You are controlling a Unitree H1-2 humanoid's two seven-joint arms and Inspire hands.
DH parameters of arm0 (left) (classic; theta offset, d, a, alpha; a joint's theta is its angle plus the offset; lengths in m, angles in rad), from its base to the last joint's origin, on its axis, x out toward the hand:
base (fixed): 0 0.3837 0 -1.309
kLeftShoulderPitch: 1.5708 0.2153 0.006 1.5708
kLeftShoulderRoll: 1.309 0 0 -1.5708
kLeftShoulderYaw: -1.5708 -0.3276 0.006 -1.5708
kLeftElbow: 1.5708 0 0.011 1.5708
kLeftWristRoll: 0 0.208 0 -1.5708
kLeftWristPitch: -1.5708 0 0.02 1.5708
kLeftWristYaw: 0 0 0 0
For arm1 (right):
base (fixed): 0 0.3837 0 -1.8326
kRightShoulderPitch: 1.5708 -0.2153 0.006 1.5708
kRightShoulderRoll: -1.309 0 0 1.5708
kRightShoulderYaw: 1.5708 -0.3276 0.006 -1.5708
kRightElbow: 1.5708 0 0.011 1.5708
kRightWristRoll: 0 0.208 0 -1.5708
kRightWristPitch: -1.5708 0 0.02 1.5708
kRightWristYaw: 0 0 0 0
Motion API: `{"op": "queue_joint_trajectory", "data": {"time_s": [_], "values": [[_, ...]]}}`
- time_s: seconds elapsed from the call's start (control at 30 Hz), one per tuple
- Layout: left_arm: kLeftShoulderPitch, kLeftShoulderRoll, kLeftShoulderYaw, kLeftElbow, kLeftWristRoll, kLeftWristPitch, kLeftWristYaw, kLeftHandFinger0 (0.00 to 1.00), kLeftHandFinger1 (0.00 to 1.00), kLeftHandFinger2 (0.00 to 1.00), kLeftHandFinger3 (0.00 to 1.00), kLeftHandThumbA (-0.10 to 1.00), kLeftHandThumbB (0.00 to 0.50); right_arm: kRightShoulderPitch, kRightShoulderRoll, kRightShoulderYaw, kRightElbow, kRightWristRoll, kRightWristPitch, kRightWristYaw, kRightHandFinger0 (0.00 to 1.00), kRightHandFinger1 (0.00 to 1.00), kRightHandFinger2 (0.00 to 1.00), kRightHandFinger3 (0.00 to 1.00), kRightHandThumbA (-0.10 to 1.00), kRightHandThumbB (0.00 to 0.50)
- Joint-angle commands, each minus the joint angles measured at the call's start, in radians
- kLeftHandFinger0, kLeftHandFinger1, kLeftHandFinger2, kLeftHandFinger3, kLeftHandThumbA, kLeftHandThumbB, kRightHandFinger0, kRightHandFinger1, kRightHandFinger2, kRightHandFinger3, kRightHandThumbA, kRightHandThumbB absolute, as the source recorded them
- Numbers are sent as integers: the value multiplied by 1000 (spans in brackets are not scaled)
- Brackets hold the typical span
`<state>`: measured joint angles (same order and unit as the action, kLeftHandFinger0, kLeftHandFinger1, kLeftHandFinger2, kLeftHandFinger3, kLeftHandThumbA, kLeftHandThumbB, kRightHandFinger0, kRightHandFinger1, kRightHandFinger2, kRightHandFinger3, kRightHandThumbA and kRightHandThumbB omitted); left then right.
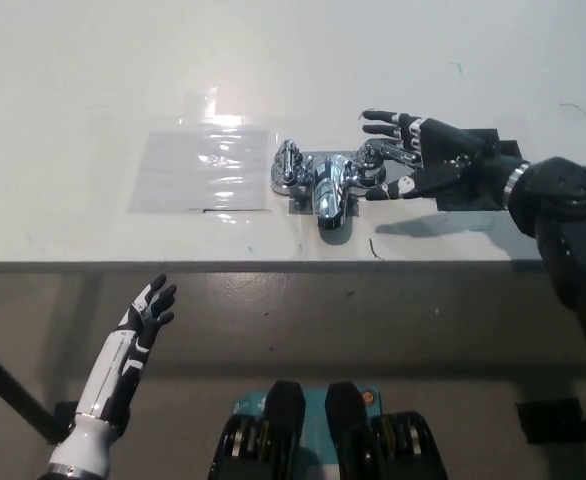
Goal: The faucet is at the center of the desk and the robot turn off the faucet by turning the right faucet handle using the right hand
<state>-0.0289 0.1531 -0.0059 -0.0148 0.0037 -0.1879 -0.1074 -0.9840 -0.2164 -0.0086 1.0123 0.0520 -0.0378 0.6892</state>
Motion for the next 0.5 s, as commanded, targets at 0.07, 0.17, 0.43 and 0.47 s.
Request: {"op": "queue_joint_trajectory", "data": {"time_s": [0.07,0.17,0.43,0.47], "values": [[-4,12,-1,-31,1,-31,-9,1000,1000,1000,1000,962,224,10,98,-25,-184,94,31,-1,1000,1000,1000,1000,1000,376],[-5,14,-2,-34,6,-26,-8,1000,1000,1000,1000,971,230,32,123,-31,-209,88,51,-41,1000,1000,1000,1000,1000,357],[-13,16,1,-26,-3,-38,-11,1000,1000,1000,1000,973,240,86,230,-72,-269,50,2,-282,1000,1000,1000,1000,1000,327],[-12,15,3,-28,-8,-31,-12,1000,1000,1000,1000,970,242,92,243,-70,-279,34,-7,-315,1000,1000,1000,1000,1000,341]]}}
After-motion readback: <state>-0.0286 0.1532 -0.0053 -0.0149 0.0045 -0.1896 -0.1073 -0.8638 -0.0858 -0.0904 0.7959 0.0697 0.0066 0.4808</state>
